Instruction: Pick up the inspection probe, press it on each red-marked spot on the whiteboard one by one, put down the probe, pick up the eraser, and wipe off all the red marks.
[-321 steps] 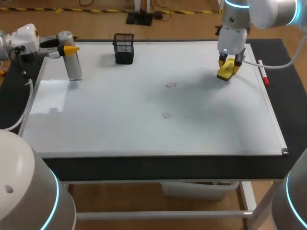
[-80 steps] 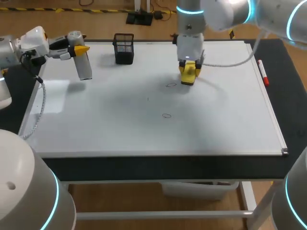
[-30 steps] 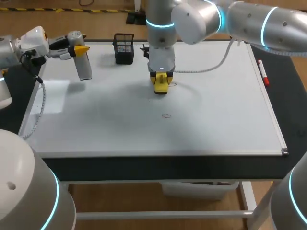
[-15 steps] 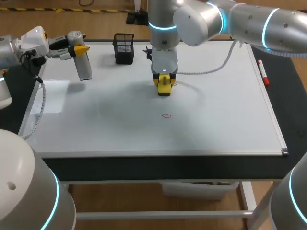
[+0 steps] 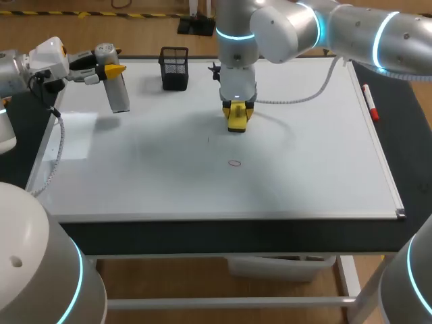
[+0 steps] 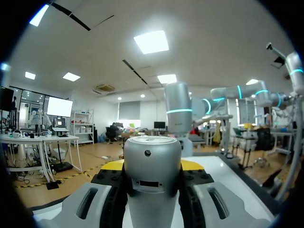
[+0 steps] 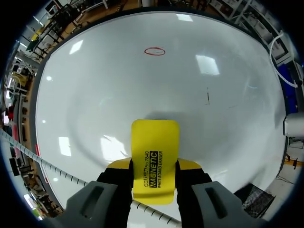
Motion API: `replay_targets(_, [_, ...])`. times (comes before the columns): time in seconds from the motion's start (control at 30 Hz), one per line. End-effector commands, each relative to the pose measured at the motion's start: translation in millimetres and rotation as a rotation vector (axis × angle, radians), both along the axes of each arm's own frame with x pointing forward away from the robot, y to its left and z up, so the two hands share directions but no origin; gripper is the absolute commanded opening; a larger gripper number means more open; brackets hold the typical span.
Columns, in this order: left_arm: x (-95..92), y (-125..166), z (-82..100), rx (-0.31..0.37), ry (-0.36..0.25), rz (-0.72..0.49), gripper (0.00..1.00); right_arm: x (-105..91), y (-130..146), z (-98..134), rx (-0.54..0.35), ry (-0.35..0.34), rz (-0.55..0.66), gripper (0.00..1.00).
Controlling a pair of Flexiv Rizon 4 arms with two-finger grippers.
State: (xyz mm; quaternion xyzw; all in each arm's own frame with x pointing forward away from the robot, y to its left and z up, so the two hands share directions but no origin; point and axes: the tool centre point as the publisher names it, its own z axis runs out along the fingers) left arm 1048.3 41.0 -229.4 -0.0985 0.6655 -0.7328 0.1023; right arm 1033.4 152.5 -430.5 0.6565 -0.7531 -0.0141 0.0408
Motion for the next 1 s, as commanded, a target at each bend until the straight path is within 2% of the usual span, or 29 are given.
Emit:
replay_targets(0.03, [-0.9, -1, 0.9, 0.000, -0.002, 0.005, 0.00, 0.3, -13, 1, -0.001, -0.003, -0.014, 0.00])
replay_targets(0.37, [-0.9, -1, 0.9, 0.000, -0.002, 0.005, 0.00, 3.4, -42, 0, -0.016, -0.004, -0.077, 0.00])
replay_targets(0.57, [-0.9, -1, 0.9, 0.000, -0.002, 0.005, 0.00, 5.3, -50, 2, -0.019, -0.008, -0.097, 0.00])
replay_targets(0.83, [-0.9, -1, 0.9, 0.000, -0.002, 0.005, 0.00, 9.7, -48, 17, -0.019, -0.030, -0.097, 0.00])
replay_targets(1.0, [-0.9, -1, 0.9, 0.000, -0.002, 0.005, 0.00, 15.7, -31, 31, 0.000, -0.056, -0.056, 0.00])
